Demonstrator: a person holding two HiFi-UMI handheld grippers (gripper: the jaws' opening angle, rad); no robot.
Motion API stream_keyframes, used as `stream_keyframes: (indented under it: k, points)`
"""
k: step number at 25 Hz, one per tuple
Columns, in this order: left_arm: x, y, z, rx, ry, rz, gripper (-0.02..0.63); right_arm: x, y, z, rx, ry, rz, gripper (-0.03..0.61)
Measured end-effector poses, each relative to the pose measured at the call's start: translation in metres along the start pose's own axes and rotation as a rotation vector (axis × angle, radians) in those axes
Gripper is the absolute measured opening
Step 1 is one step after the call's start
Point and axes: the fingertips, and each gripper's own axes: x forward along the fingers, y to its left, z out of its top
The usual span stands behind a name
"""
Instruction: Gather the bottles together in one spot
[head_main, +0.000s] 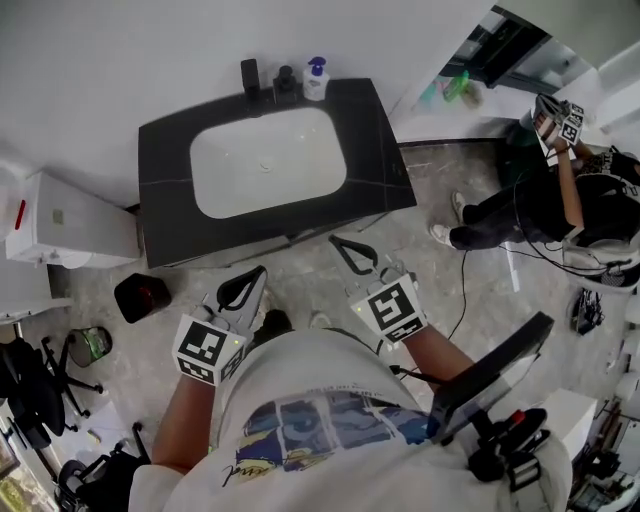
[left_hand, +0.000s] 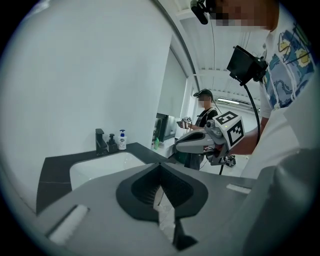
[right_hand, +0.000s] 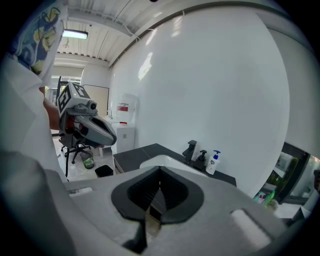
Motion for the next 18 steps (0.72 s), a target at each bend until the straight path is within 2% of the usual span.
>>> stream_keyframes:
  k: [4, 10, 18]
  points:
    - [0.001, -0.033, -0.009, -0.031, -0.001, 0.023, 0.003, -0.028, 0.004, -0.009, 0.001, -0.032, 0.025, 0.003]
    - [-0.001, -0.074, -0.020, -0.031, 0.006, 0.062, 0.002, -0.061, 0.008, -0.022, 0.000, -0.066, 0.064, 0.003]
    - [-0.004, -0.099, -0.025, -0.035, 0.014, 0.090, 0.003, -0.083, 0.012, -0.024, -0.014, -0.095, 0.093, 0.003]
